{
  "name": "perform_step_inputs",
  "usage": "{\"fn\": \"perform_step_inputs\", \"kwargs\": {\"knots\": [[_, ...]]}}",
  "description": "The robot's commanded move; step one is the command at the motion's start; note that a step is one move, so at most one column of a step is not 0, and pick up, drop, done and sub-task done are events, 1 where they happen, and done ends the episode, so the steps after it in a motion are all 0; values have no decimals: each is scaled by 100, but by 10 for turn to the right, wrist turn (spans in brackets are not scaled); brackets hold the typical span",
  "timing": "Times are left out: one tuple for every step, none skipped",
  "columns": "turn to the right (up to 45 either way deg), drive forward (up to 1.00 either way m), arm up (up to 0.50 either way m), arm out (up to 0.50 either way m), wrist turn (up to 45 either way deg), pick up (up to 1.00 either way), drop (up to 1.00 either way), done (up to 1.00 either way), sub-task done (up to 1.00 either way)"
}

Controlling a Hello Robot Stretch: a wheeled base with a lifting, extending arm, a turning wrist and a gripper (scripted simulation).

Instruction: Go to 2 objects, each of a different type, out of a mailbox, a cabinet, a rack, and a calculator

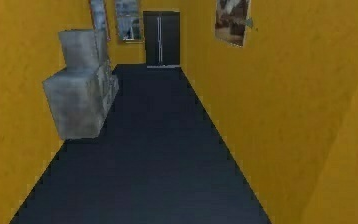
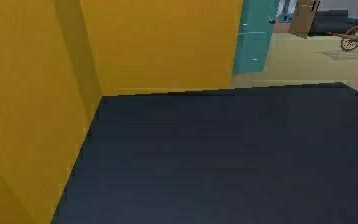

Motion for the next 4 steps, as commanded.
{"fn": "perform_step_inputs", "kwargs": {"knots": [[0, 60, 0, 0, 0, 0, 0, 0, 0], [-330, 0, 0, 0, 0, 0, 0, 0, 0], [0, 100, 0, 0, 0, 0, 0, 0, 0], [0, 0, 0, 0, 0, 0, 0, 100, 0]]}}
